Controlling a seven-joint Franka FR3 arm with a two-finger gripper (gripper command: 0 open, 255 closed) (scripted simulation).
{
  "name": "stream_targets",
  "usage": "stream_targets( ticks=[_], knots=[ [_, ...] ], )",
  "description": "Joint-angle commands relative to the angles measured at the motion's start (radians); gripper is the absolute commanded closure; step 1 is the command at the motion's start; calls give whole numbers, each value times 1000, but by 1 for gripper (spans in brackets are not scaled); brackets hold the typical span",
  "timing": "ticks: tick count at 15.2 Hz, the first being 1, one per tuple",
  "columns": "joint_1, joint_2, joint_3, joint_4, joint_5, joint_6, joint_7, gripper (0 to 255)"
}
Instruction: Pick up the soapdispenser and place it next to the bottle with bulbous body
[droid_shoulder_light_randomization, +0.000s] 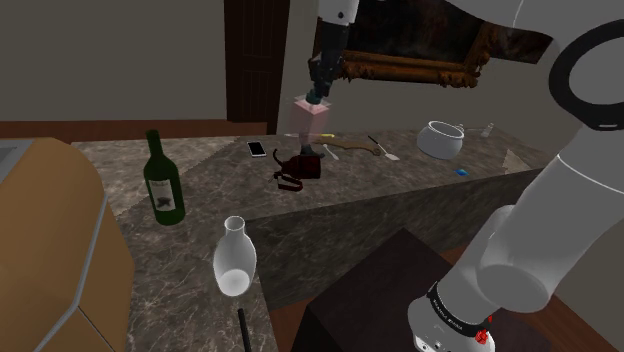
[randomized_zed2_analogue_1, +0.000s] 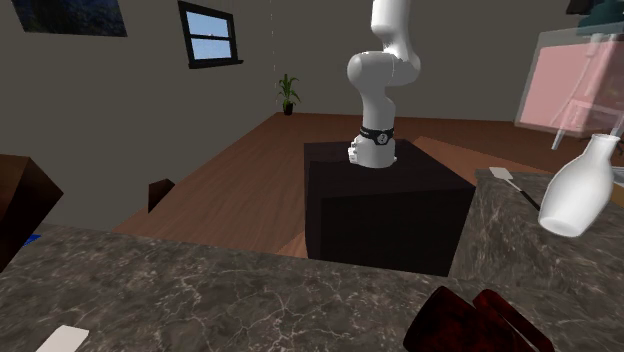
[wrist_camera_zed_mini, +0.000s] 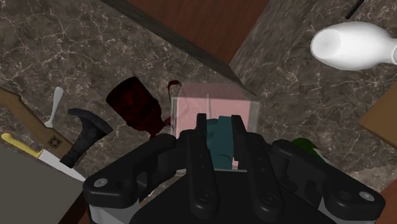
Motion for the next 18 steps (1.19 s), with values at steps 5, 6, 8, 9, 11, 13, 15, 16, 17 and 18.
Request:
stream_targets(
  ticks=[5,6,8,9,11,13,15,16,17,18],
  knots=[
    [69,35,69,44,5,-9,139,255],
    [81,44,80,56,5,-11,162,255],
    [105,66,102,83,5,-16,208,255],
    [117,79,113,99,5,-19,231,255],
    [141,107,133,136,3,-27,276,255],
    [167,140,152,179,0,-37,320,255],
    [193,178,171,229,-4,-49,364,255],
    [207,199,179,257,-7,-57,386,255],
    [221,221,188,287,-11,-65,407,255],
    [235,245,196,320,-14,-74,429,255]
  ],
)
